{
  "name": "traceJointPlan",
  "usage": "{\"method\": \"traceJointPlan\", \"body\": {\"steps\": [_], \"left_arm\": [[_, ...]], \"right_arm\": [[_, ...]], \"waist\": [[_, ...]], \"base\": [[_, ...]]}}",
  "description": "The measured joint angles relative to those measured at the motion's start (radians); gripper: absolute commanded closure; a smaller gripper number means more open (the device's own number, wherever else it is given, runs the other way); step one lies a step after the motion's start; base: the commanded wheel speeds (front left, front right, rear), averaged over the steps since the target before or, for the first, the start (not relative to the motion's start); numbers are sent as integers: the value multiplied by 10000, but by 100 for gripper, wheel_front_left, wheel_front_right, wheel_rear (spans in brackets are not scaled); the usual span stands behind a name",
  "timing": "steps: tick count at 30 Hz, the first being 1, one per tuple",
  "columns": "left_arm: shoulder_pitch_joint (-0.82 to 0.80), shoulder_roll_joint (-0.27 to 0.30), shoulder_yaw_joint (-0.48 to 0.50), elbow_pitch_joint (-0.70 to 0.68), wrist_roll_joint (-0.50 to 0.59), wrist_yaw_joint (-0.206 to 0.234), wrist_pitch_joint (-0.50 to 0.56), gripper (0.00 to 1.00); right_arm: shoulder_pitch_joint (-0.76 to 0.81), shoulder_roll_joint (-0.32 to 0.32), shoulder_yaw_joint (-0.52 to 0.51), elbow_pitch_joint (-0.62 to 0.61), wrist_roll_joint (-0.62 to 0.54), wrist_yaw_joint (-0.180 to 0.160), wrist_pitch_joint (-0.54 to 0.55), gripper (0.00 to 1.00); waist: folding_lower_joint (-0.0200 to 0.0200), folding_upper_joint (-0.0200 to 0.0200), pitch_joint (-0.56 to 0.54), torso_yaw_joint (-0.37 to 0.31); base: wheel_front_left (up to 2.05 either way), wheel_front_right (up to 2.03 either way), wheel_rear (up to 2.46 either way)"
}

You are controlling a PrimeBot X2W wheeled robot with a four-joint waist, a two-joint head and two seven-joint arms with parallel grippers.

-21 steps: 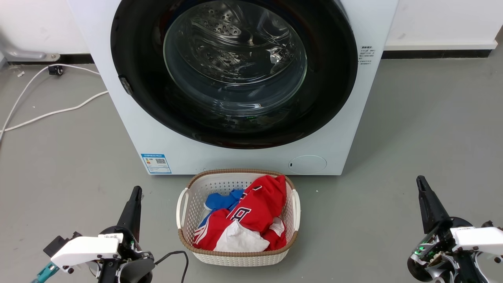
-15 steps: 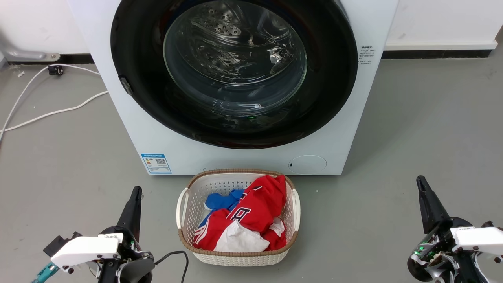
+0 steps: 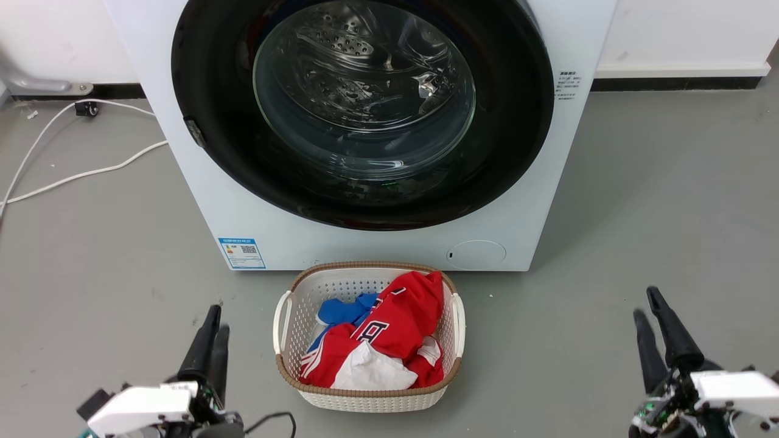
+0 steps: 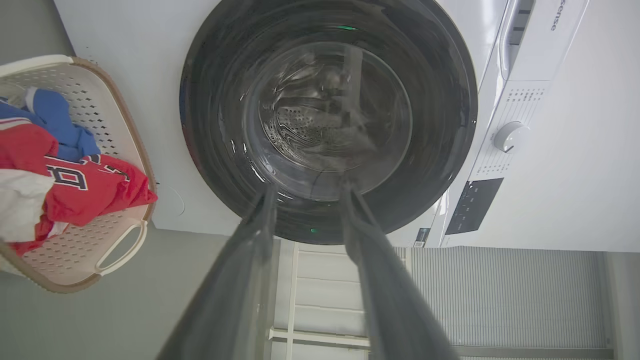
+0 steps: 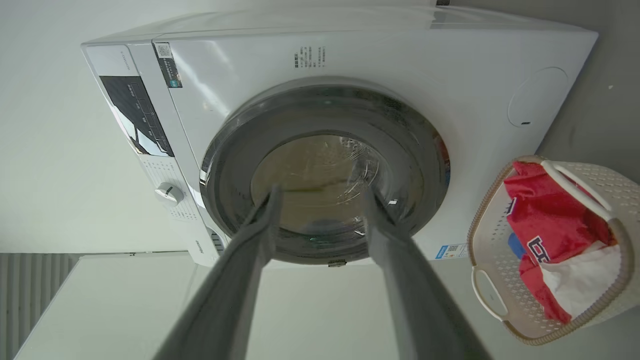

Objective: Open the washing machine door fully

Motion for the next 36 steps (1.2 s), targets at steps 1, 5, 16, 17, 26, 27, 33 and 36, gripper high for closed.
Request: {"method": "traceJointPlan", "body": {"steps": [1,5,16,17,26,27,33,36], "left_arm": [[92,-8,-17,46,0,2,-27,0],[162,-15,-71,-46,146,0,-221,0],[173,-12,-12,-769,2190,360,-742,0],[176,-12,-21,-859,2416,430,-773,0],[304,-10,-397,-1365,4688,907,-1152,0],[313,-10,-454,-1402,4920,974,-1191,0],[389,10,-773,-1632,6228,1256,-1425,0],[417,77,-965,-1741,6809,1415,-1536,0]], "right_arm": [[84,6,6,54,0,0,-21,0],[196,21,8,58,-134,-2,-209,0],[297,29,-182,-648,-2380,0,-732,0],[325,29,-176,-740,-2637,0,-788,0],[522,31,6,-1455,-5158,0,-1147,0],[546,31,23,-1511,-5409,0,-1175,0],[653,29,199,-1870,-6922,0,-1415,0],[774,29,253,-1916,-7553,0,-1511,0]], "waist": [[0,0,1,0],[0,0,3,0],[0,0,37,3],[0,0,40,2],[0,0,58,9],[0,0,59,9],[1,0,57,17],[0,0,51,22]], "base": [[0,0,0],[0,0,0],[0,0,0],[0,0,0],[0,0,0],[0,0,0],[0,0,0],[0,0,0]]}}
